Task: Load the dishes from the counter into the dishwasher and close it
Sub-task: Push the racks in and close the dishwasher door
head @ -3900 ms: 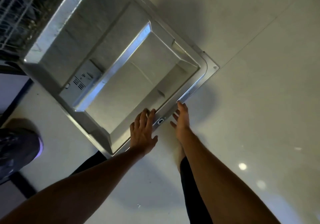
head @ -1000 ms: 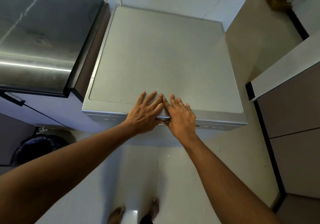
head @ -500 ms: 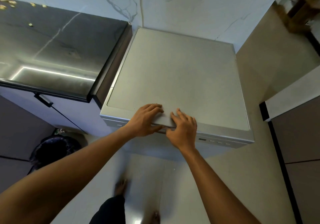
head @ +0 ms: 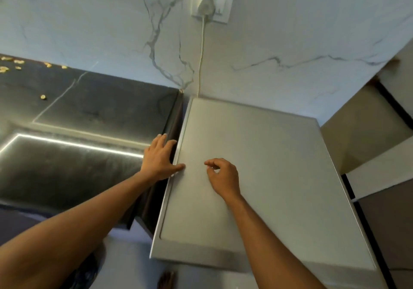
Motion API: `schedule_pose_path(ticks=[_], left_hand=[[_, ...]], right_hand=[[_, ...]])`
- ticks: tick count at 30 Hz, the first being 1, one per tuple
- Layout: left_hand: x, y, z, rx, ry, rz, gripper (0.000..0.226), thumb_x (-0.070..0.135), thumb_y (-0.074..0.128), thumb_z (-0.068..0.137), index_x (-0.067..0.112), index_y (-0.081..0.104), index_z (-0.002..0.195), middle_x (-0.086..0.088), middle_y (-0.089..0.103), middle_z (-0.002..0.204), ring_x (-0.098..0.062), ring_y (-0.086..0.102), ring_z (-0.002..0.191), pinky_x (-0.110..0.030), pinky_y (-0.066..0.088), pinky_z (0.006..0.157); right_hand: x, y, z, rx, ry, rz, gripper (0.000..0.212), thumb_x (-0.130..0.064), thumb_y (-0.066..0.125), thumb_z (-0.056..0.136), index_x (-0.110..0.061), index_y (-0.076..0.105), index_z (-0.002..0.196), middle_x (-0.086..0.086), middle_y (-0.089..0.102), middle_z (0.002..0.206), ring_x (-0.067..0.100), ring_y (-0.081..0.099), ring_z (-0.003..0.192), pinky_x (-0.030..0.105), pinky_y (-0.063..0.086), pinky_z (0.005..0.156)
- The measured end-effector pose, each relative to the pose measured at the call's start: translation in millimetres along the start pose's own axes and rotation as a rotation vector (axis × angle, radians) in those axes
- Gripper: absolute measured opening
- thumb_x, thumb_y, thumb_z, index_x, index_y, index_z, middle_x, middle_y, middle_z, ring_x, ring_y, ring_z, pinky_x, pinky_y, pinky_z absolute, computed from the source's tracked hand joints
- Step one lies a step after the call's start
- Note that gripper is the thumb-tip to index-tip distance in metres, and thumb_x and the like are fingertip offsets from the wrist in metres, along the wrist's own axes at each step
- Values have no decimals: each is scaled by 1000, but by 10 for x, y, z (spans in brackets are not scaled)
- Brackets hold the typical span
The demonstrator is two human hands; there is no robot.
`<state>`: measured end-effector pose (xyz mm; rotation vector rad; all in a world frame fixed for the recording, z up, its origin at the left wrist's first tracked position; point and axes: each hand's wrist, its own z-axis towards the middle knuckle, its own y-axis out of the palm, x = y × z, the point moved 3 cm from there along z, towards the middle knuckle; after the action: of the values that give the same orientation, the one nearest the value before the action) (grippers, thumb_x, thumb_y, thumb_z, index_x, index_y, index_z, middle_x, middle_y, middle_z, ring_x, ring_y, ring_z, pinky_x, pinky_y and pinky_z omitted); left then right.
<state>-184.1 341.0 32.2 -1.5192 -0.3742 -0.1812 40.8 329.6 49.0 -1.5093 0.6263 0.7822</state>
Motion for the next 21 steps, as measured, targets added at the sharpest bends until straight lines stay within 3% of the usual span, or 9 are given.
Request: schedule_pose_path(ticks=[2,6,10,12,14,17,21], left_hand=[[1,-62,264,-54,-8,58,109,76,72,61,28,30,149,-8,11,163,-27,10,150,-46,23,118],[-100,-69,682,-231,-198,23,133,86,68,52,29,9,156,-6,-6,165,-26,-8,152,-55,7,121],[-121,-86,1116,-330,-283,-8,148,87,68,49,23,-11,156,-2,-22,162,-26,-24,148,-66,-11,113],[-78,-91,1275,-360,-320,-30,152,87,69,47,23,-17,155,-2,-28,160,-29,-29,145,-70,-13,109],[-33,-100,1430,-392,-347,-41,156,88,70,43,24,-22,153,-2,-33,158,-32,-34,142,-73,-15,105],[22,-117,1695,-439,-385,-34,163,89,71,37,26,-27,150,-3,-39,155,-35,-39,139,-77,-15,101],[76,-148,2026,-478,-422,-29,167,88,73,33,27,-31,148,-6,-43,152,-40,-41,136,-79,-14,100]], right_hand=[[-218,11,384,36,-46,-11,21,-14,62,90,-27,76,100,-11,72,104,9,64,95,37,55,90],[-703,-180,1105,122,-173,-72,25,-12,63,91,-25,73,111,-8,69,109,11,61,100,35,55,90],[-1194,-512,1859,293,-337,-139,34,-11,64,87,-21,70,119,0,66,117,22,57,109,39,53,91],[-1392,-675,2171,382,-377,-167,42,-12,64,85,-20,66,125,4,61,122,25,54,113,34,51,91],[-1558,-809,2449,444,-425,-236,53,-13,65,83,-20,58,135,8,52,133,27,50,121,31,49,91],[-1708,-931,2853,496,-489,-396,74,-16,68,83,-25,38,150,13,29,157,32,33,142,41,46,106],[-1728,-1019,3279,547,-538,-566,93,-16,70,81,-30,18,157,16,8,165,36,10,152,55,28,119]])
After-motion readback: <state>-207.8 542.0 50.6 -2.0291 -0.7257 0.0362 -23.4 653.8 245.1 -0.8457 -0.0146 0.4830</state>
